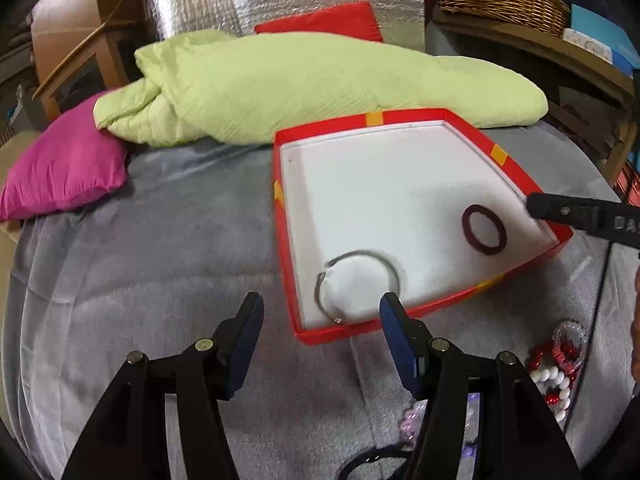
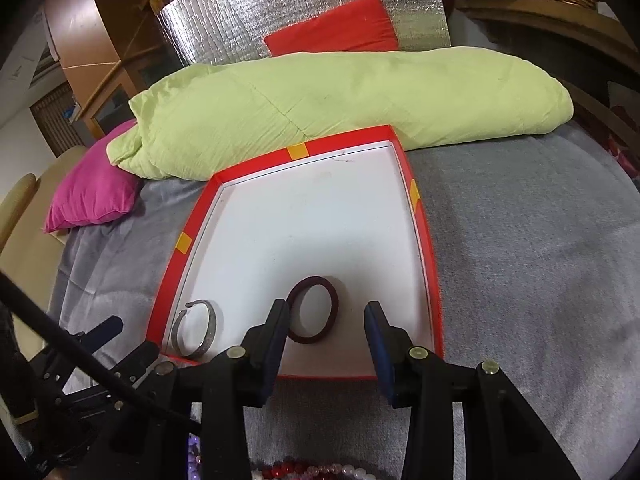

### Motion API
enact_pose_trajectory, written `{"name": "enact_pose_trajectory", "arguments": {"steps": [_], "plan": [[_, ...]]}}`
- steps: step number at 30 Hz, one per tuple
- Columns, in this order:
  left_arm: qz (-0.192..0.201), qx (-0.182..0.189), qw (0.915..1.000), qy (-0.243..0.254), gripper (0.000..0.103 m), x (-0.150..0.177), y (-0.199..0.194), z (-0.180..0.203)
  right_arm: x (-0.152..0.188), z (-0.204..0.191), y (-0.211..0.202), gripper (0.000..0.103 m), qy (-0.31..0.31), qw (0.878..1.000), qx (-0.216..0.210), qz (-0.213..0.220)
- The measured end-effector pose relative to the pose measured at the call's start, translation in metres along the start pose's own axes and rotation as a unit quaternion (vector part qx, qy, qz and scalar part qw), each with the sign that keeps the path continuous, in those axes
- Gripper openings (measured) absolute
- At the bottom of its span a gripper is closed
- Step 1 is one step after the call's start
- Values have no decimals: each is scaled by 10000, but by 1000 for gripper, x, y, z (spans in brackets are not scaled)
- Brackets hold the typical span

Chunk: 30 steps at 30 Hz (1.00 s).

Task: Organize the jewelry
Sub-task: 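Move the left tool back to the black cord loop and grasp it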

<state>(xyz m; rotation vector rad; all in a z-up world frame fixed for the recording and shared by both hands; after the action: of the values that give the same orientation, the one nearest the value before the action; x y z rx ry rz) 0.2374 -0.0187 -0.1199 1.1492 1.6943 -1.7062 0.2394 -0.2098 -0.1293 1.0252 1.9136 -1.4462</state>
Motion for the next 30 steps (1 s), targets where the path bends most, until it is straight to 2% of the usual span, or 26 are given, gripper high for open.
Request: {"name": "enact_pose_trajectory", "arguments": {"steps": [8,12,24,30], "plan": [[-47,-173,9995,-261,61,11,-9,-20,5,15,-25,43,255,9996,60,87],[-26,-140,9992,-372,61,16,-23,-21,11,18,-42,43,326,9994,53,133],[-147,-109,9983,-558,61,58,-63,-29,70,21,-96,43,388,9991,-116,-150],[-224,9,9987,-462,61,77,-73,-28,98,13,-110,43,330,9984,-289,-366]]}}
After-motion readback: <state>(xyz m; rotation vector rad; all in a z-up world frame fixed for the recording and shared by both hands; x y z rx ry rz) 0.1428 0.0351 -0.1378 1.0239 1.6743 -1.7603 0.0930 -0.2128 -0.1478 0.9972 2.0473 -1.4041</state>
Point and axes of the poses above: each gripper's, at about its wrist camera, not at the fingertips, and y roughly the way its jaws point, z to its right, x to its underside, the point moved 9 cm from there along y, roughly the way its jaws point, and after that the axes turned 14 degrees about z, right-handed, at the moved point
